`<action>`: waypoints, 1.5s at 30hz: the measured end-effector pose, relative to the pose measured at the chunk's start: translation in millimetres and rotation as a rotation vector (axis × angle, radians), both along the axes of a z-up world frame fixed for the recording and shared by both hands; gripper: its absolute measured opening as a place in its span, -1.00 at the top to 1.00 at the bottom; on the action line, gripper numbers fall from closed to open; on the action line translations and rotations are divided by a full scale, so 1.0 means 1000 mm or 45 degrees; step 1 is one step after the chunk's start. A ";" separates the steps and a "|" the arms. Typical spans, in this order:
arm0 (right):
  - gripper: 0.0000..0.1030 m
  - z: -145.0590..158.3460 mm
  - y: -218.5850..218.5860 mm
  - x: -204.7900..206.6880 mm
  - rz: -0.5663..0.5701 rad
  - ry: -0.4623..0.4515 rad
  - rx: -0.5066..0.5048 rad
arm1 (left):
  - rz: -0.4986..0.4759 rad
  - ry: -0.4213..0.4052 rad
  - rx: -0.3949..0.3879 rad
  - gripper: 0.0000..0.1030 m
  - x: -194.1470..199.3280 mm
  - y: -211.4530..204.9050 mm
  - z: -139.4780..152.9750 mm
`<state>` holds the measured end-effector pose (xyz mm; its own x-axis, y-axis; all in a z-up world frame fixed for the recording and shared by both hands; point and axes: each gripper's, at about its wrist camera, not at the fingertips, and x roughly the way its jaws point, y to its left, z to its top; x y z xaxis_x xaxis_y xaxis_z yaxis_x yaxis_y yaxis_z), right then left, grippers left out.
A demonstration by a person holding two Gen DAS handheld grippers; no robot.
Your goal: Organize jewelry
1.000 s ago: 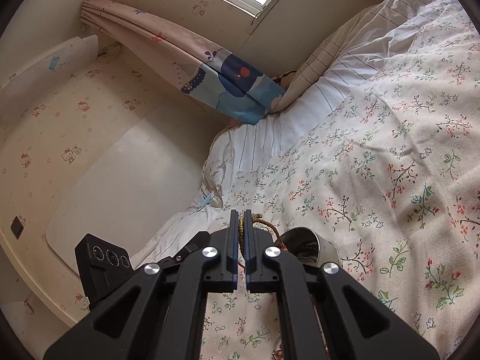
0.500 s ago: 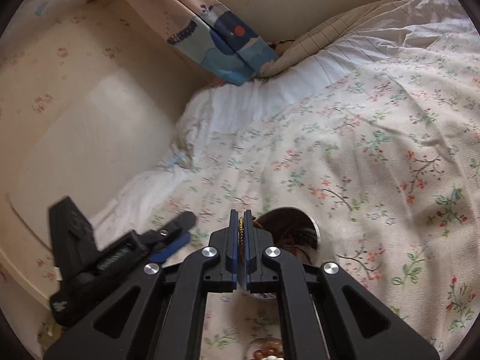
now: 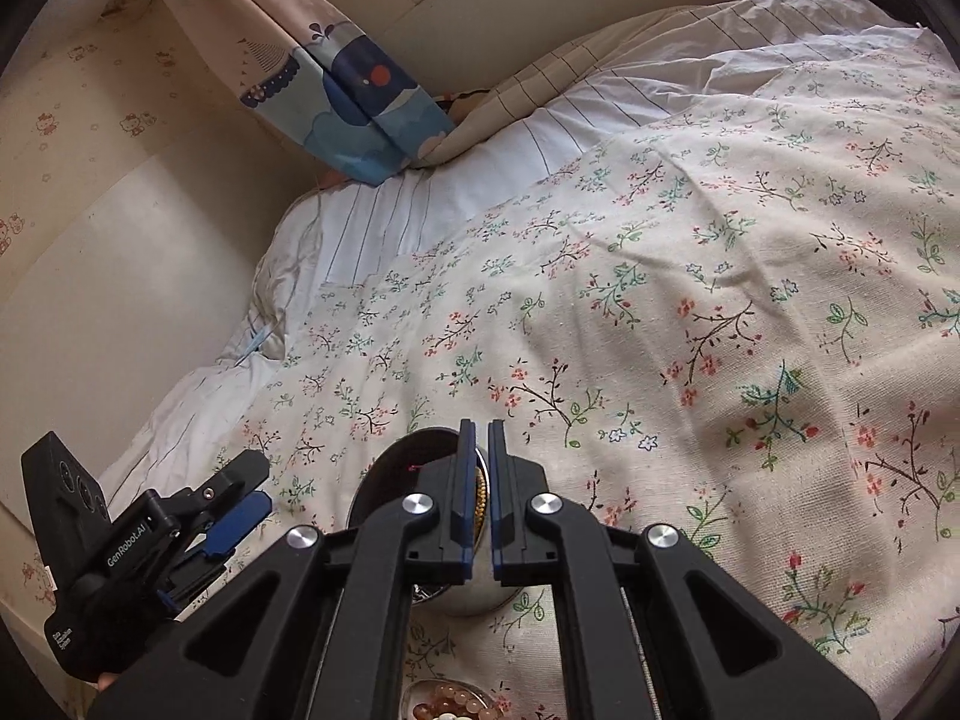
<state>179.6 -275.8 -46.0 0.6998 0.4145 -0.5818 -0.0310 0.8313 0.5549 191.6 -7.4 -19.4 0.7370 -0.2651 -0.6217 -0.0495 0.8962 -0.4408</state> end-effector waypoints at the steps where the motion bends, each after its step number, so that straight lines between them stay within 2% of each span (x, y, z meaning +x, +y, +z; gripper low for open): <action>1: 0.67 -0.004 0.003 0.003 0.010 0.029 -0.015 | -0.002 0.000 0.002 -0.17 0.000 -0.001 0.000; 2: 0.42 -0.009 0.006 0.005 0.025 0.053 -0.031 | -0.004 0.001 0.004 -0.19 0.000 -0.001 0.000; 3: 0.35 -0.012 0.011 0.007 0.045 0.072 -0.054 | -0.006 0.002 0.006 -0.20 0.000 -0.002 0.000; 7: 0.35 -0.021 0.027 0.010 0.080 0.136 -0.206 | -0.010 0.005 0.005 -0.21 0.000 -0.002 -0.001; 10: 0.32 -0.015 0.016 0.005 0.040 0.070 -0.116 | -0.010 0.006 0.000 -0.22 0.000 -0.002 -0.001; 12: 0.14 -0.011 0.012 0.002 -0.002 0.044 -0.148 | -0.010 0.006 -0.001 -0.23 0.000 -0.002 -0.001; 15: 0.13 -0.020 0.015 0.009 0.017 0.109 -0.168 | -0.017 0.005 0.000 -0.25 -0.001 -0.004 -0.002; 19: 0.06 -0.030 0.027 0.017 0.042 0.167 -0.270 | -0.031 0.007 0.012 -0.26 -0.001 -0.008 -0.002; 26: -0.02 -0.018 0.016 0.011 0.015 0.114 -0.204 | -0.037 0.009 0.024 -0.30 -0.002 -0.009 -0.003; 32: -0.08 -0.010 -0.002 -0.003 -0.012 0.120 -0.130 | -0.055 0.009 0.059 -0.34 -0.014 -0.008 -0.004; 38: -0.13 -0.005 -0.025 -0.035 -0.047 0.150 -0.071 | -0.187 0.012 0.151 -0.37 -0.044 -0.018 -0.004; 43: -0.22 -0.008 -0.038 -0.068 -0.058 0.172 -0.015 | -0.425 0.017 0.323 -0.43 -0.079 -0.045 -0.013; 45: -0.27 -0.009 -0.041 -0.080 -0.065 0.173 0.003 | -0.538 0.028 0.420 -0.43 -0.090 -0.063 -0.021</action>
<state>99.1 -316.6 -55.4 0.6348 0.3818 -0.6718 0.0872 0.8284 0.5533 101.3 -70.4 -40.5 0.5942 -0.3233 -0.7365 0.3392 0.9310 -0.1350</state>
